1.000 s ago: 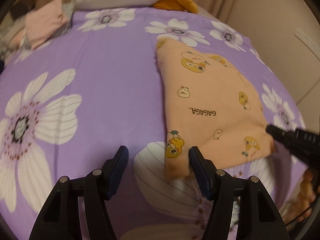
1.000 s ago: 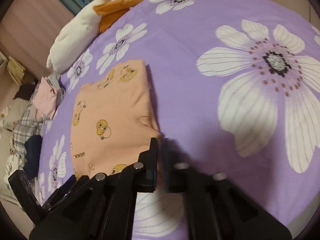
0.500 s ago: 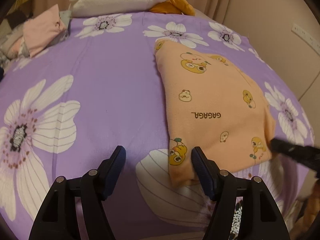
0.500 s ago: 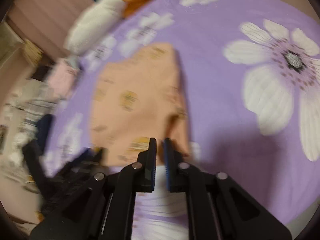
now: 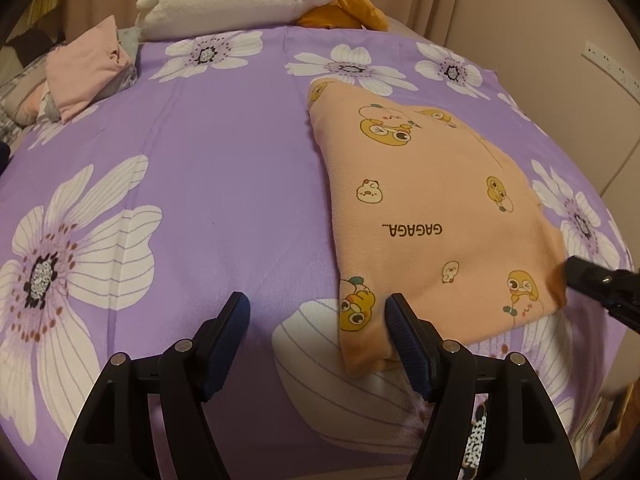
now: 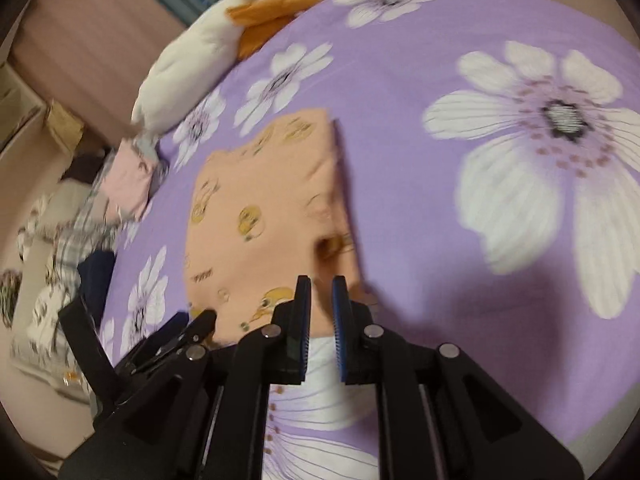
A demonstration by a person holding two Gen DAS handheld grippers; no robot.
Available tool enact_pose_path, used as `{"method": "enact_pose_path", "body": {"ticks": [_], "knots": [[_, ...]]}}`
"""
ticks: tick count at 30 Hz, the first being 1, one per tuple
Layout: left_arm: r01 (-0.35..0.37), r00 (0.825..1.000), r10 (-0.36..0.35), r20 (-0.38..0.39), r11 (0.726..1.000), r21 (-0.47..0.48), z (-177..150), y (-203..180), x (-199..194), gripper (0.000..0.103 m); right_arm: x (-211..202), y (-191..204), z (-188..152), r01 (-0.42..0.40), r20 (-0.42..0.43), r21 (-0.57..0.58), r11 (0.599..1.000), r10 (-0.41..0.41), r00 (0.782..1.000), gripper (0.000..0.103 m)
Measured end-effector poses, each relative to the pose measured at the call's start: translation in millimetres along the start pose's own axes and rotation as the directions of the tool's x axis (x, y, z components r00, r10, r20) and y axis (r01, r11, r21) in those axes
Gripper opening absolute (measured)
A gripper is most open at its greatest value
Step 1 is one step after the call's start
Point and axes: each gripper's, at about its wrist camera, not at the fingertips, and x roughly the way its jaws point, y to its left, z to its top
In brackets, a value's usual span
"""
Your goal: Fold small clothes
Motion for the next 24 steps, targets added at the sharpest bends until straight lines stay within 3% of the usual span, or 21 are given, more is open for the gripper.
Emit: {"method": "enact_pose_path", "body": {"ticks": [2,3,8,14,19,23,24], "knots": [[0.002,1.000,-0.002,-0.001,1.000,0.002,0.7,-0.1,0.9,0.071,21.2,4.3,0.2,0.096,-0.053,-0.020,0.995,-0.097,0.994,0.011],[0.003,1.000,-0.003,-0.001,1.000,0.001,0.6,-0.1,1.1,0.071,28.3,2.4,0.0,0.107,-0.064,-0.018,0.994,-0.108,0.992,0.011],[-0.002,1.000,0.002,0.003,1.000,0.008,0.5,-1.1,1.4,0.073,22.8,-7.8,3.0,0.035,-0.036,0.036,0.999,-0.033,0.999,0.012],[-0.007,1.000,0.007,0.004,1.000,0.013,0.8,-0.1,2.9,0.077,-2.1,-7.8,11.1,-0.061,0.070,0.071,0.996,0.056,0.996,0.026],[-0.009,1.000,0.009,0.009,1.000,0.006,1.0,-0.6,2.9,0.077,22.8,-8.9,9.4,0.027,-0.026,0.090,0.996,-0.025,0.999,0.026],[-0.013,1.000,0.013,0.020,1.000,0.000,1.8,-0.9,3.9,0.081,11.2,0.5,11.4,0.026,0.004,0.041,0.999,-0.026,1.000,0.028],[-0.010,1.000,0.010,0.019,1.000,-0.004,1.8,-0.8,3.0,0.081,8.1,1.5,12.8,0.017,0.014,0.037,0.999,-0.018,1.000,0.032]]}}
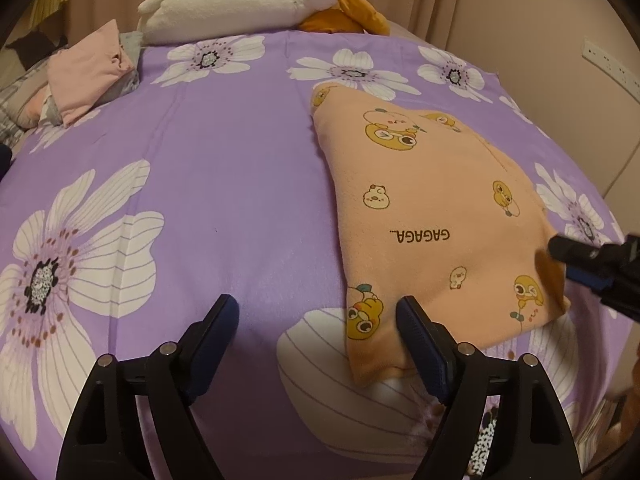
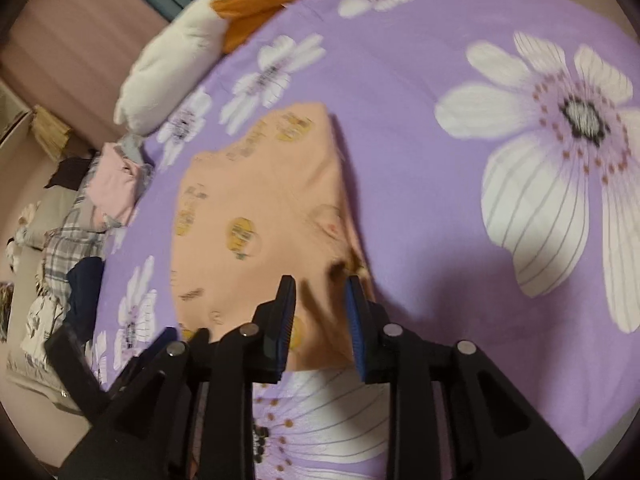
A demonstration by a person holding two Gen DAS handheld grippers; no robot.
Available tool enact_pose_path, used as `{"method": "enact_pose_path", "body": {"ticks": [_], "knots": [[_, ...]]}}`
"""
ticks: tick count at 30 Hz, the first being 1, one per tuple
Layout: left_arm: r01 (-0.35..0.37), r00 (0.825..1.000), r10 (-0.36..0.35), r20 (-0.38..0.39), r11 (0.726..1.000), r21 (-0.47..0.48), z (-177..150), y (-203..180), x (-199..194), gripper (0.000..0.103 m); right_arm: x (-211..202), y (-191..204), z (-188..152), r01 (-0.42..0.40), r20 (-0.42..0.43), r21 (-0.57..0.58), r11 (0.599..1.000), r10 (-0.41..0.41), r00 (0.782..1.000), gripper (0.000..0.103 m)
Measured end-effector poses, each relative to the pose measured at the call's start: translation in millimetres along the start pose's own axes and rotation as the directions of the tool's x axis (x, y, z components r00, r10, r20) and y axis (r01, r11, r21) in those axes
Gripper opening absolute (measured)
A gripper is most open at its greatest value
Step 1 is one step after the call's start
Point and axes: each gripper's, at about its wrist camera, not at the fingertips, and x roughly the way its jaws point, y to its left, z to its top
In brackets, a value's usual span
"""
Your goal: Fold small clothes
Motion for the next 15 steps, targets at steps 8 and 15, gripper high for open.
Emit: {"method": "enact_pose_path", "body": {"ticks": [8,15], "knots": [[0.139,0.988,-0.148,-0.035,0.972,-0.187,16.0,25.3,-1.4,0.081,-31.4,24.1,53.2,-0.046,0.085,-0.074,0.996,0.052,0.995,0.092],[0.350,0.927,-0.374,-0.024,0.887,-0.300,32.0,43.0,-4.6,0.081,20.3,-15.7,66.1,-0.151,-0.093,0.046,0.987,0.155,0.984,0.091]]}}
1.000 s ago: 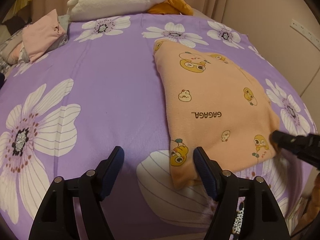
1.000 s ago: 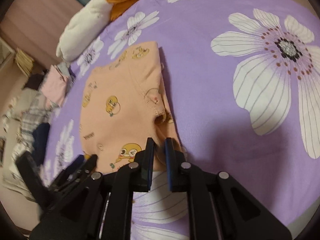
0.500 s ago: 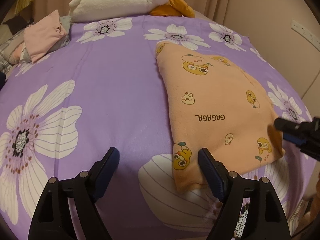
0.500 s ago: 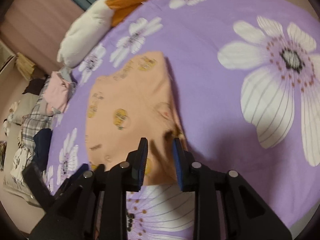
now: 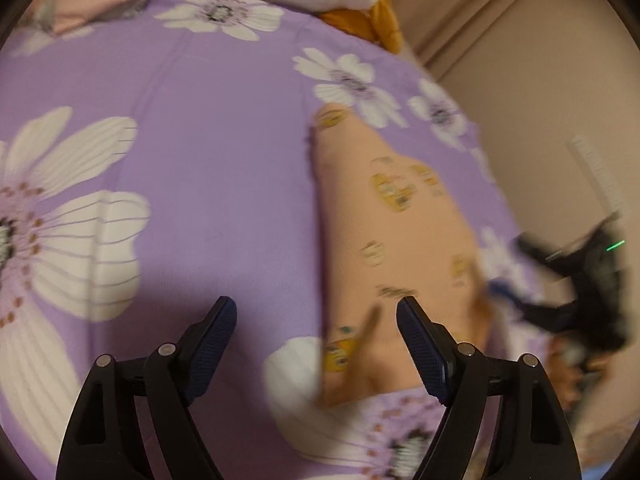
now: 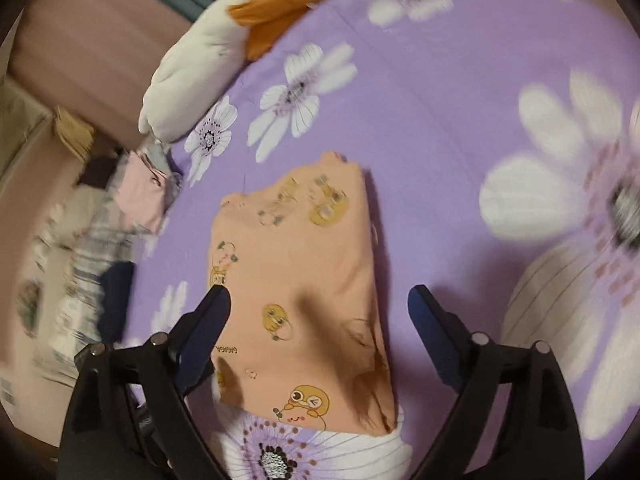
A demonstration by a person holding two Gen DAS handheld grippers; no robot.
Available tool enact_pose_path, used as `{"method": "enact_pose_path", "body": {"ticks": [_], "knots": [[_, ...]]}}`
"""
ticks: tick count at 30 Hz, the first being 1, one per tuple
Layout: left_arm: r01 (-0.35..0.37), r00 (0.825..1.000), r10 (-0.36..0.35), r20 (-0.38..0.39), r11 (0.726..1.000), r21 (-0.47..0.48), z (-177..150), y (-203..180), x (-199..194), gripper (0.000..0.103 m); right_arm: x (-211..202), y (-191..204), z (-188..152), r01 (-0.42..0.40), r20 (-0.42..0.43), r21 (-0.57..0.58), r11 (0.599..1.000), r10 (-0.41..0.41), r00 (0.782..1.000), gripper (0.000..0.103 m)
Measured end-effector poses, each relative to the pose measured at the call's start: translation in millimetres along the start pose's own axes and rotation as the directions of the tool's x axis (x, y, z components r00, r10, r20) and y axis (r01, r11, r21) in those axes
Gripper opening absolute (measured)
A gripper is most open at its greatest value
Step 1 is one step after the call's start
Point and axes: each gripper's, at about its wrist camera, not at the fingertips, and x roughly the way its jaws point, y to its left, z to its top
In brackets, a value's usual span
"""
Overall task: Fold small clothes
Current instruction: 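Grasp the peach shirt's end with the right gripper and lift it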
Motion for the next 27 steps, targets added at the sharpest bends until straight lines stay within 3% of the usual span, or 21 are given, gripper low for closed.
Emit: {"method": "enact_pose_path", "body": {"ticks": [2,4,6,9,11,12,14,15,17,19,20,21,22,23,24,25,27], "knots": [[0.131,0.991,-0.132,-0.017,0.990,-0.050,8.2,2.0,0.5,0.086,7.0,-21.7,-4.1,-0.057,-0.032,0.090,0.994,0.060,0.998,0.091],[0.278,0.957,-0.285,-0.053,0.955,-0.105,18.4,2.4,8.2,0.100,10.1,-27.7,-4.8,-0.085,-0.036,0.089,0.992,0.088,0.995,0.091],[0.376,0.914,-0.388,-0.119,0.919,-0.115,27.8,-0.1,24.4,0.103,19.0,-27.2,-4.6,-0.159,-0.074,0.050,0.986,0.163,0.984,0.091],[0.348,0.900,-0.373,-0.225,0.926,-0.144,37.5,-2.4,63.5,0.102,32.2,-30.0,-5.1,-0.244,-0.106,0.059,0.968,0.249,0.963,0.091],[0.381,0.888,-0.401,-0.223,0.916,-0.127,43.3,-9.8,71.4,0.102,38.4,-31.6,-2.5,-0.289,-0.113,0.080,0.954,0.297,0.948,0.091],[0.407,0.877,-0.425,-0.225,0.905,-0.123,45.4,-12.6,72.4,0.102,38.2,-32.5,-1.3,-0.316,-0.114,0.087,0.945,0.325,0.939,0.091],[0.466,0.834,-0.484,-0.265,0.875,-0.130,50.3,-18.9,86.0,0.102,46.0,-33.4,-1.5,-0.406,-0.116,0.131,0.904,0.421,0.900,0.087],[0.473,0.827,-0.491,-0.273,0.871,-0.134,51.9,-18.6,88.8,0.102,52.2,-31.7,-1.7,-0.419,-0.124,0.146,0.896,0.437,0.891,0.083],[0.489,0.812,-0.502,-0.298,0.864,-0.120,54.1,-28.9,94.4,0.102,60.0,-24.1,-1.9,-0.398,-0.151,0.140,0.907,0.417,0.896,0.079],[0.493,0.813,-0.497,-0.303,0.865,-0.094,51.8,-37.8,96.0,0.100,64.3,-19.3,-0.1,-0.377,-0.160,0.149,0.914,0.398,0.903,0.072],[0.459,0.836,-0.457,-0.303,0.886,-0.067,48.6,-43.7,97.4,0.090,65.0,-20.4,-0.2,-0.368,-0.154,0.170,0.914,0.394,0.906,0.068],[0.400,0.869,-0.392,-0.303,0.916,-0.036,44.8,-48.6,97.8,0.073,66.3,-22.9,0.2,-0.350,-0.148,0.197,0.916,0.380,0.913,0.057],[0.339,0.896,-0.328,-0.299,0.941,-0.016,42.5,-50.9,100.6,0.064,67.3,-25.3,-0.2,-0.329,-0.146,0.214,0.920,0.363,0.920,0.043],[0.312,0.907,-0.302,-0.293,0.950,-0.011,43.6,-48.9,104.9,0.051,67.8,-29.9,-1.2,-0.311,-0.140,0.229,0.922,0.348,0.927,0.037],[0.298,0.915,-0.291,-0.280,0.954,-0.017,41.9,-50.4,107.7,0.046,70.0,-34.5,-3.2,-0.305,-0.132,0.243,0.921,0.343,0.930,0.025],[0.285,0.919,-0.281,-0.276,0.958,-0.026,41.4,-49.8,108.8,0.045,71.8,-38.9,-5.4,-0.301,-0.125,0.247,0.921,0.338,0.933,0.020],[0.257,0.932,-0.248,-0.266,0.967,-0.002,37.9,-55.7,109.3,0.041,70.2,-42.1,-7.4,-0.311,-0.099,0.233,0.921,0.341,0.935,0.020]]}}
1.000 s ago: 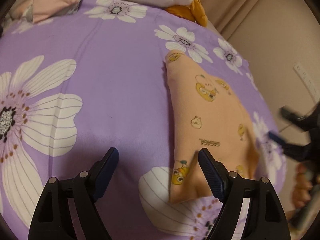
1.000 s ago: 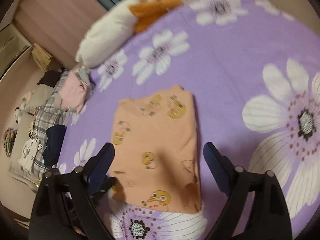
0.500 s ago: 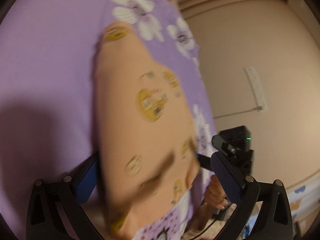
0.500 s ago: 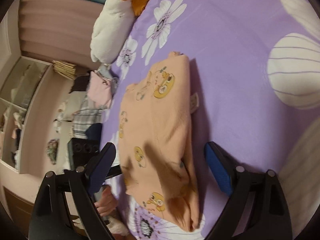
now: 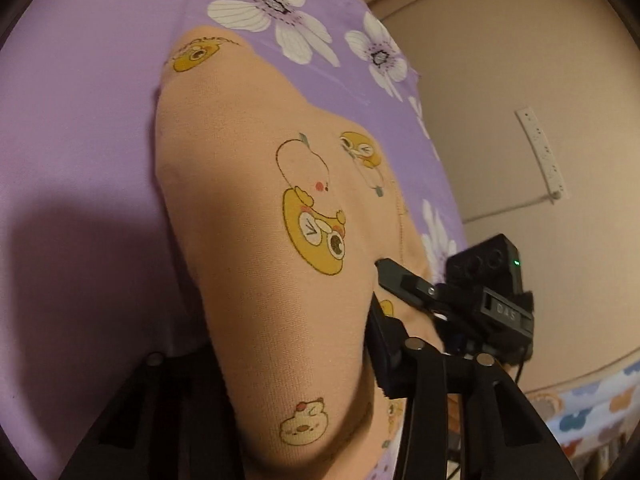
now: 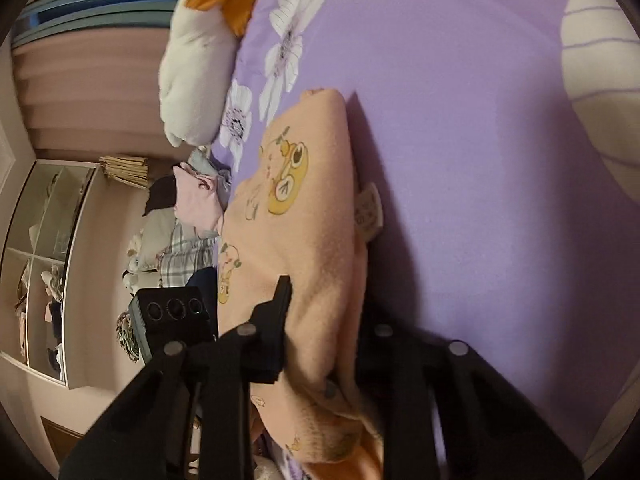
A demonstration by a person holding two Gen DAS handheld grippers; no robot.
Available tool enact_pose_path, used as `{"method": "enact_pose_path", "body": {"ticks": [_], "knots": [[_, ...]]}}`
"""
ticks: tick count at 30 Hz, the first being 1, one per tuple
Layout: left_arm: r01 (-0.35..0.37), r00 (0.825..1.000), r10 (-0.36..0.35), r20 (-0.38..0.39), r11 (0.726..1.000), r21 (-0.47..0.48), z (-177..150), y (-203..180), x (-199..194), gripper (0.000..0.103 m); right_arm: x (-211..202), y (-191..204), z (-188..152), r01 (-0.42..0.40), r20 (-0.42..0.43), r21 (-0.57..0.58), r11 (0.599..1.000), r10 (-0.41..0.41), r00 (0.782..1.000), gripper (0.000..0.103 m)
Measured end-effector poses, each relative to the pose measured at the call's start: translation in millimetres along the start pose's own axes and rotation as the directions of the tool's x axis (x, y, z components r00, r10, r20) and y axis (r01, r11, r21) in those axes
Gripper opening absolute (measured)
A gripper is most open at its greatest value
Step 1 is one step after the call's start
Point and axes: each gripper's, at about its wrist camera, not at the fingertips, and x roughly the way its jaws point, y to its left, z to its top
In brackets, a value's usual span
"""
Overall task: Fold small clothes
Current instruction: 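Grasp the peach shirt's end with the right gripper and lift it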
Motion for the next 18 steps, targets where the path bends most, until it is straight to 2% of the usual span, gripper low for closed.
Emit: {"method": "enact_pose_path", "body": {"ticks": [4,8,11,14,16,18], "knots": [[-0.093,0.995,0.092,0.026,0.994,0.050,-2.2,-17.7,6.9,0.040,1.1,10.3,-4.4,0.075,0.045,-0.029,0.997,-0.074,0.996,0.019],[-0.112,0.993,0.111,0.033,0.993,0.044,4.6,-12.1,6.1,0.040,1.1,6.9,-0.5,0.065,0.050,-0.034,0.997,-0.063,0.997,0.018],[-0.139,0.989,0.137,0.050,0.989,0.045,2.5,-14.5,-0.7,0.037,1.2,17.0,-0.9,0.114,0.057,-0.057,0.992,-0.111,0.992,0.021],[-0.282,0.958,0.270,0.101,0.950,0.131,-4.8,-44.7,-5.4,0.029,-0.3,37.0,-8.0,0.193,0.103,-0.157,0.968,-0.179,0.979,0.023],[-0.326,0.942,0.306,0.135,0.930,0.169,-9.3,-52.7,-13.5,0.027,-6.4,49.2,-13.4,0.209,0.134,-0.202,0.957,-0.185,0.974,0.022],[-0.329,0.938,0.295,0.184,0.923,0.199,-14.2,-65.3,-24.9,0.026,-18.2,52.5,-15.6,0.162,0.169,-0.209,0.964,-0.128,0.977,0.022]]}}
